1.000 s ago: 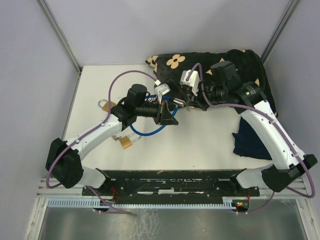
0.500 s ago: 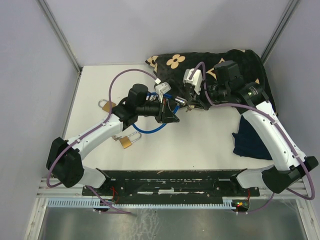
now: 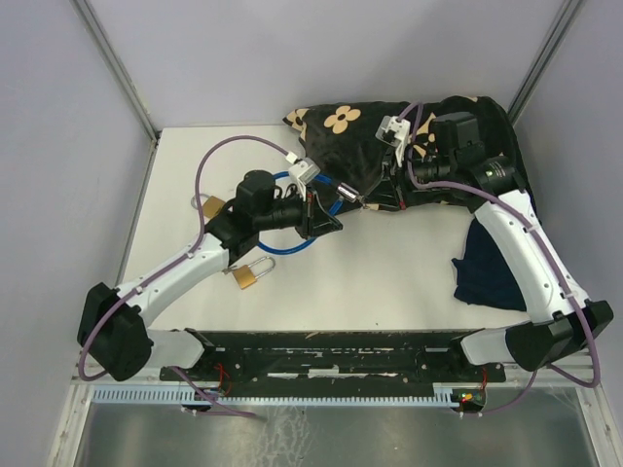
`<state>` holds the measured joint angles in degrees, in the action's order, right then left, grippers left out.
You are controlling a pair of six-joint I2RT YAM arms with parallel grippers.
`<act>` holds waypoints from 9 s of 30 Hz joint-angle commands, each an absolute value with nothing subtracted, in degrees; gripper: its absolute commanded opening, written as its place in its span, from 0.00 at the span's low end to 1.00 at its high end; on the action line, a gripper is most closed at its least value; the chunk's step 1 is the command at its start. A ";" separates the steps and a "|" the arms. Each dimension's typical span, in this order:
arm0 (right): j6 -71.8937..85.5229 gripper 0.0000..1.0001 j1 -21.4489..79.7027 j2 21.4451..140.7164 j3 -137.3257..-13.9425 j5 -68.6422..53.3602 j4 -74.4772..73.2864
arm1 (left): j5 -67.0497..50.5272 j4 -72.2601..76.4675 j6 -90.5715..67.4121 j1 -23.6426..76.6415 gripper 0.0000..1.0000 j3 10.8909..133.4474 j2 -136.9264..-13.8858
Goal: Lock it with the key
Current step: Lock the lock.
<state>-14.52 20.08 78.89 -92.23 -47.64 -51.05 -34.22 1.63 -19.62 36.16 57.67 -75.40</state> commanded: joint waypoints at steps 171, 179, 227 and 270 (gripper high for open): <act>-26.52 0.48 45.96 69.03 -102.30 -4.16 -59.56 | -10.82 18.72 -1.01 50.32 0.03 48.06 -64.63; -17.92 0.46 37.84 68.69 -97.24 -19.93 -55.90 | -12.43 19.42 -2.20 50.29 0.03 47.81 -63.40; -30.80 0.71 37.64 70.58 -101.55 -12.77 -64.17 | -16.07 15.87 -1.91 49.80 0.03 49.28 -67.15; 3.38 0.45 29.50 87.77 -106.45 -38.98 -61.43 | -6.50 17.40 4.48 51.29 0.03 46.49 -64.96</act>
